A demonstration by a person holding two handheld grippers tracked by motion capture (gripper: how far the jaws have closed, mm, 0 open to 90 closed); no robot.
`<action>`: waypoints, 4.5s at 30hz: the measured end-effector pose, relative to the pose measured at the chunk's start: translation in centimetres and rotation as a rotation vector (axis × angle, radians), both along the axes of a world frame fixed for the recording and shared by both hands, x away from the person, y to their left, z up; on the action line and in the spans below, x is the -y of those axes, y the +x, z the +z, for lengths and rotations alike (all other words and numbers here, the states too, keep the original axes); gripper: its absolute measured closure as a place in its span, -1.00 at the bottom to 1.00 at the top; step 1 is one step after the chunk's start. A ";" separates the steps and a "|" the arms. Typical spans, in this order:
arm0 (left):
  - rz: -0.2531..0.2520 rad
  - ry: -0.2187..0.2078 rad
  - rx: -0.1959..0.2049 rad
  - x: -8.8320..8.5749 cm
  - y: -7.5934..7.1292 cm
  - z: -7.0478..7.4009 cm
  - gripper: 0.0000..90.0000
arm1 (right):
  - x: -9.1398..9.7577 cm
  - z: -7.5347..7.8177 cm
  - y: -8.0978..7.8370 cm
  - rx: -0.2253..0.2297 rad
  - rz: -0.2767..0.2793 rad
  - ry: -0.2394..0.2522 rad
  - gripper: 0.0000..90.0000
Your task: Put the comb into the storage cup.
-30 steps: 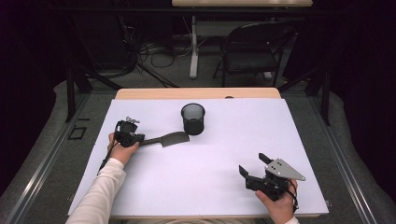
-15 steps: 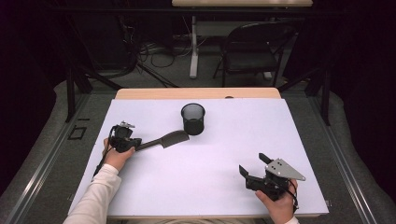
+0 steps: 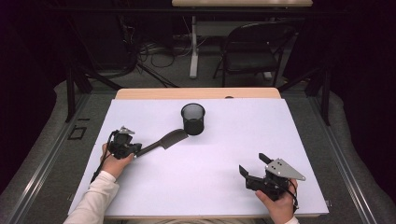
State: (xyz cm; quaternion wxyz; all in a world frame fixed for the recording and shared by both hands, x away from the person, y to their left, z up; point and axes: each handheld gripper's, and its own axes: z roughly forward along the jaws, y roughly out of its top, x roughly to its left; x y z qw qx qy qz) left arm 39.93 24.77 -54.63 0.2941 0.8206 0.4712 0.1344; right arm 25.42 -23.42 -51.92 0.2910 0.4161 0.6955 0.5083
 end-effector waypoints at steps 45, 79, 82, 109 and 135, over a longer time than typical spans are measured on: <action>-0.002 -0.031 0.035 -0.3 -2.4 0.8 0.88 | 0.2 0.0 0.0 0.000 0.002 -0.001 -0.65; -0.035 -0.142 0.161 -0.7 -2.9 2.8 -0.07 | 0.2 0.0 0.1 -0.001 0.004 -0.001 -0.65; -0.043 -0.153 0.176 -0.6 -3.0 3.0 -0.07 | 0.2 0.0 0.1 -0.001 0.005 -0.001 -0.65; -0.081 -0.241 0.173 -0.5 -3.0 3.8 -0.69 | 0.1 -0.1 0.2 -0.009 0.009 -0.007 -0.65; -0.150 -0.120 0.111 0.9 -1.6 5.0 -0.99 | 0.0 -0.2 0.3 -0.014 0.005 -0.009 -0.65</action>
